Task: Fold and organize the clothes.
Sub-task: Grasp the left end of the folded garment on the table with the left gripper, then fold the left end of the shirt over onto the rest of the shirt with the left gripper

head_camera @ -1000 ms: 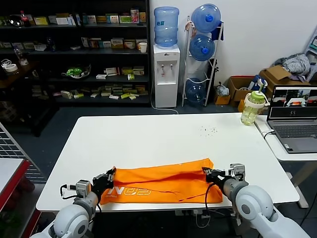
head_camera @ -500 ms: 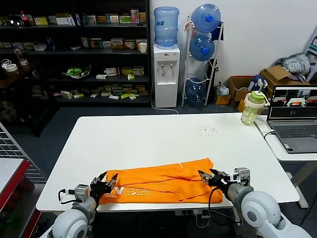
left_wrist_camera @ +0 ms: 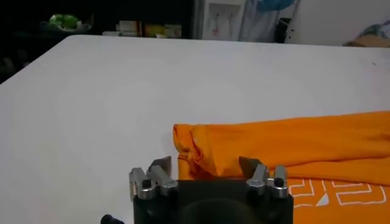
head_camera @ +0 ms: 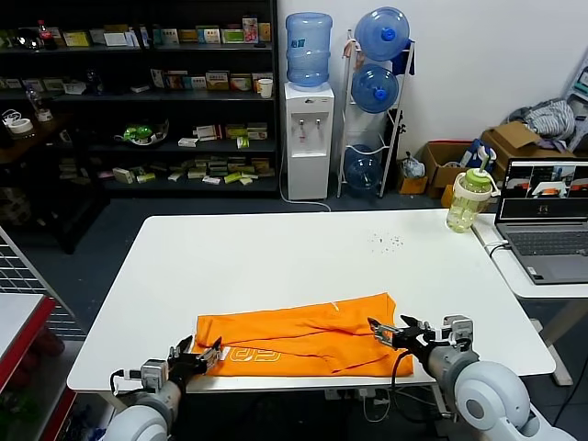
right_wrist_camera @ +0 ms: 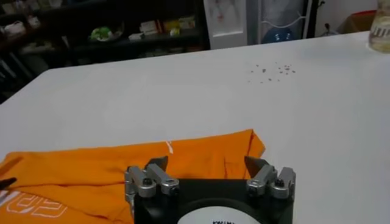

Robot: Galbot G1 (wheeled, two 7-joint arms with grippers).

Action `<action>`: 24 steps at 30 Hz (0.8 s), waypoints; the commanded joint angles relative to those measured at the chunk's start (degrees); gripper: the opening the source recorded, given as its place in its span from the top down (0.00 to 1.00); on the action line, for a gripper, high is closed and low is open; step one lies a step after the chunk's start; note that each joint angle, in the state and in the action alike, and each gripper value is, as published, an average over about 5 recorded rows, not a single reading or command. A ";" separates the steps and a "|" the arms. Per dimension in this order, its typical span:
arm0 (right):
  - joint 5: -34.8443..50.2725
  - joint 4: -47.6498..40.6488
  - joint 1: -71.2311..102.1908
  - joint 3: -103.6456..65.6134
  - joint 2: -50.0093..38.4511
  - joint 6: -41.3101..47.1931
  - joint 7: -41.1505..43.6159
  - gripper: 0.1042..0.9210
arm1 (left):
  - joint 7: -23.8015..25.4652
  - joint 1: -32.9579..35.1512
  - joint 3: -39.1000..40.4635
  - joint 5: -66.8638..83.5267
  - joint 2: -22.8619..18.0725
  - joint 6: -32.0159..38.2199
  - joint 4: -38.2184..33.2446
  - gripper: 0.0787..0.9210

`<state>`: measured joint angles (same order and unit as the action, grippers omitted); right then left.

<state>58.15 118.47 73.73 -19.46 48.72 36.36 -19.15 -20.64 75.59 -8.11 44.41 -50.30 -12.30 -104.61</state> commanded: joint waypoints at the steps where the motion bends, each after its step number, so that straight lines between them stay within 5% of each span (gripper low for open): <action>1: -0.19 0.33 1.18 -1.20 0.09 -0.07 0.16 0.12 | -0.37 0.98 0.22 -0.48 -1.06 0.88 0.67 0.25; 16: -0.51 -0.18 0.66 -1.07 0.76 -0.54 0.20 0.12 | -1.35 0.31 -0.14 -0.28 -1.79 1.19 0.02 0.77; 24: -1.00 -0.89 0.00 -1.00 1.35 -0.93 0.60 0.12 | -1.21 -1.06 -3.98 0.43 3.07 1.22 -1.95 0.94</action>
<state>57.27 117.76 73.95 -20.45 49.92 35.52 -18.66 -22.06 75.15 -9.08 44.35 -51.29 -11.27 -105.32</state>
